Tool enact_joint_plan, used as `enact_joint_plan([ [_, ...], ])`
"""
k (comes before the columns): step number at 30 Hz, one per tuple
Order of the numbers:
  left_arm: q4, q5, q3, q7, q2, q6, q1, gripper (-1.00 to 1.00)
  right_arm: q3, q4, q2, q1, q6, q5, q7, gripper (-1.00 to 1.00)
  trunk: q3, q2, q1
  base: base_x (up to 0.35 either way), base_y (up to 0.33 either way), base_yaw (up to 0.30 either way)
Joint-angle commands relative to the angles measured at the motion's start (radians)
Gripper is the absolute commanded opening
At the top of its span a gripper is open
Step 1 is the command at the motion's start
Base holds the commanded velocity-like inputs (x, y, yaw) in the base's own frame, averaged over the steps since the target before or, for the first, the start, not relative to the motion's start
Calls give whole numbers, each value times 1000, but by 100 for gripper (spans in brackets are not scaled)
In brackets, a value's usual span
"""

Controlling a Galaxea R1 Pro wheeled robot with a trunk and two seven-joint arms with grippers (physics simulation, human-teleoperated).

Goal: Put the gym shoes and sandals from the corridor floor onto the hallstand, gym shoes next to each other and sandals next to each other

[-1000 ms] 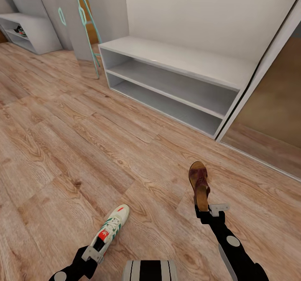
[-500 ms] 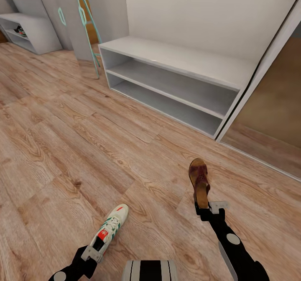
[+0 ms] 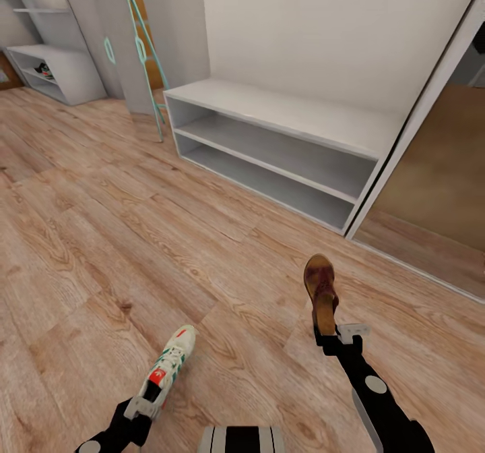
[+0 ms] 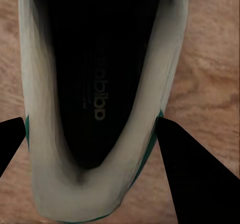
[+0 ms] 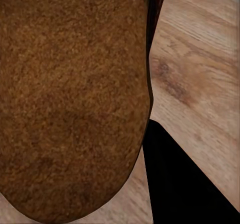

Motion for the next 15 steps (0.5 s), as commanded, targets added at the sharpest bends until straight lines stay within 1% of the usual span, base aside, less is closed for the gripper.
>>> enact_joint_plan([
  [1, 1, -1, 17, -8, 0, -6, 1, -100, -4, 0, 1, 0, -2, 3, 6, -100, 3, 0, -1, 0, 0, 0],
  [2, 0, 19, 49, -8, 2, -8, 9, -100, -4, 4, 1, 0, -3, 4, 6, -100, 7, 0, -1, 0, 0, 0],
  [3, -3, 28, 67, -9, 3, -9, 15, -100, -4, 7, 2, 0, -3, 4, 6, -100, 11, 1, -1, 0, 0, 0],
  [6, -7, 41, 102, -9, 7, -12, 31, -100, -4, 12, 3, 1, -4, 5, 6, -100, 23, 1, -3, 0, 0, 0],
  [7, -7, 52, 163, -10, 19, -14, 45, -100, -4, 37, 3, 1, -4, 7, 6, -100, 27, 1, -3, 0, 0, 0],
  [8, -6, 57, 192, -10, 23, -16, 49, -100, -3, 63, 4, 1, -5, 7, 6, -100, 30, 2, -4, 0, 0, 0],
  [9, -5, 59, 209, -10, 24, -25, 51, -100, -3, 85, 3, 1, -6, 8, 6, -100, 34, 2, -4, 0, 0, 0],
  [11, -2, 59, 229, -10, 25, -48, 53, -100, -3, 123, 2, 1, -8, 12, 6, -100, 42, 2, -5, 0, 0, 0],
  [15, 2, 65, 253, -5, 25, -87, 65, -100, -4, 211, -1, 1, -21, 18, 6, -100, 58, 3, -7, 0, 0, 0],
])
